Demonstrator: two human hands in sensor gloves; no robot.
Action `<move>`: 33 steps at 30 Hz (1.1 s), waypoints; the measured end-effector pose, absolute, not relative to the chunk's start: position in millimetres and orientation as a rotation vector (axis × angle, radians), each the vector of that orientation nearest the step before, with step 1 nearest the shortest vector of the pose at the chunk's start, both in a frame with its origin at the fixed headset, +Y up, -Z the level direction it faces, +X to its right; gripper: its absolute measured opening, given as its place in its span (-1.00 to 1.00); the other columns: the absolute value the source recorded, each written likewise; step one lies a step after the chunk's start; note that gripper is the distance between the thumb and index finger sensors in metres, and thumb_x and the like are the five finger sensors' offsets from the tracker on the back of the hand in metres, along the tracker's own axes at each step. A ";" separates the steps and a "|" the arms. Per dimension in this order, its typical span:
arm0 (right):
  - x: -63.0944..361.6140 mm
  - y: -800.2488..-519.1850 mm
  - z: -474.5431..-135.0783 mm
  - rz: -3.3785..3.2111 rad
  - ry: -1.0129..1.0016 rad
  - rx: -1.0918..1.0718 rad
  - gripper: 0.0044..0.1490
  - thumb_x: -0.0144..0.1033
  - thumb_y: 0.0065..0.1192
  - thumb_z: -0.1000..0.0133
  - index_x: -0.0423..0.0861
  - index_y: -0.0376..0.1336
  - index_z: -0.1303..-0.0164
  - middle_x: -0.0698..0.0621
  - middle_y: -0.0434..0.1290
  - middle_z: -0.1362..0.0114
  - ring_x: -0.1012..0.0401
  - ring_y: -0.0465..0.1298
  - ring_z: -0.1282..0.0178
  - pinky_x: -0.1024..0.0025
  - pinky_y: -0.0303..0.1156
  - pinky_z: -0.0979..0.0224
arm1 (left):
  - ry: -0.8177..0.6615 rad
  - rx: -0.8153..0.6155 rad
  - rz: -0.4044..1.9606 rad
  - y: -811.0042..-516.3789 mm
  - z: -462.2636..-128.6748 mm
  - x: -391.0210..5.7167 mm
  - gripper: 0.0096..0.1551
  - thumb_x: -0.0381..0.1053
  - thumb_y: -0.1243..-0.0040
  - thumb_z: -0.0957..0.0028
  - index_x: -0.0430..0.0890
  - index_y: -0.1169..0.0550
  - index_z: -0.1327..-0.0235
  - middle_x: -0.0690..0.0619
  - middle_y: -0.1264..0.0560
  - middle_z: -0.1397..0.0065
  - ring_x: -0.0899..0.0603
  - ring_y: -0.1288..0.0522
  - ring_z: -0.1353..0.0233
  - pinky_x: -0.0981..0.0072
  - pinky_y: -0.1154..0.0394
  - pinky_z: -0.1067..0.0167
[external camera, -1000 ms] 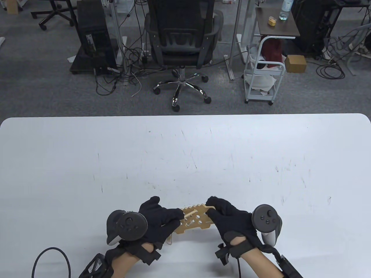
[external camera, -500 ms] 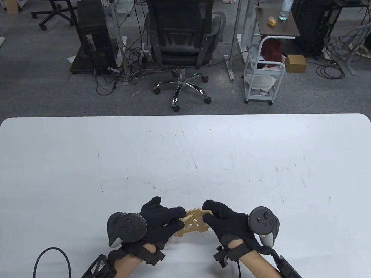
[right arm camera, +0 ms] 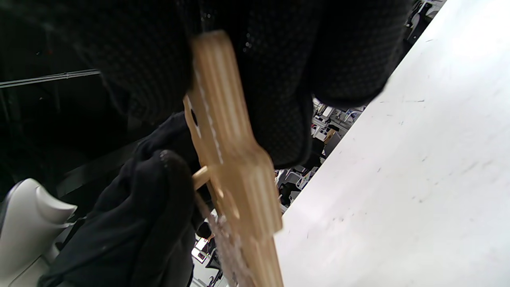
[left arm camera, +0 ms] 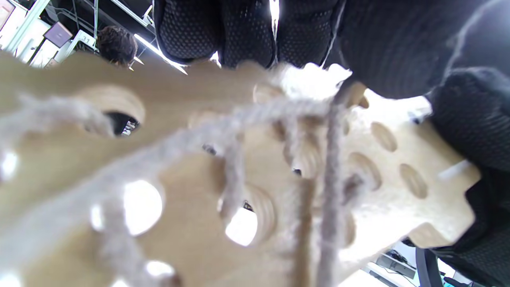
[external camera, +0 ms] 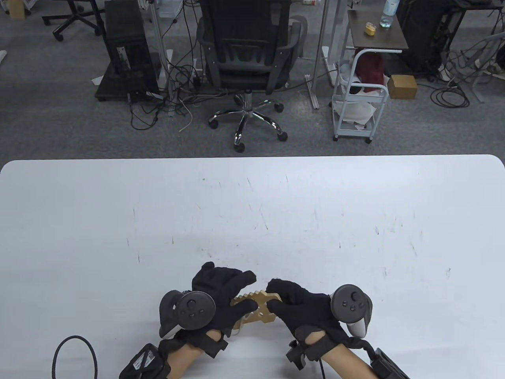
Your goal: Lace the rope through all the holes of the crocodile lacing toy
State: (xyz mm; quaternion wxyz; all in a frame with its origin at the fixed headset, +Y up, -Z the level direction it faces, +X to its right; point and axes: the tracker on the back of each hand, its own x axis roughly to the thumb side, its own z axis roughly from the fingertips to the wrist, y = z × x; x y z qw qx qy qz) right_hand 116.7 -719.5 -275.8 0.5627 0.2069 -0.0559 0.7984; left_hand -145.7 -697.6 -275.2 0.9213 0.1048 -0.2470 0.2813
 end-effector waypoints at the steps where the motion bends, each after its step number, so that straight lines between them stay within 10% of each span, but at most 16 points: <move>1: 114.9 -719.0 -275.0 1.877 -0.129 0.504 -0.34 -0.19 0.55 0.06 -0.18 0.38 -0.19 -0.07 0.70 -0.10 0.09 0.77 0.05 0.19 0.60 -0.05 | -0.501 0.214 0.570 -698.1 -275.5 -144.9 -0.20 0.34 -0.41 0.23 0.24 -0.50 -0.36 0.05 -0.46 -0.39 -0.22 -0.37 -0.44 -0.29 -0.02 -0.53; 33: 153.4 -720.2 -287.7 1.699 -0.152 0.229 -0.39 -0.24 0.42 0.01 -0.16 0.35 -0.23 -0.05 0.68 -0.12 0.11 0.75 0.07 0.11 0.54 -0.10 | -0.224 0.374 0.750 -676.6 -296.7 -232.8 -0.35 0.25 -0.38 0.12 0.24 -0.54 -0.32 0.06 -0.52 -0.32 -0.22 -0.42 -0.40 -0.28 -0.07 -0.52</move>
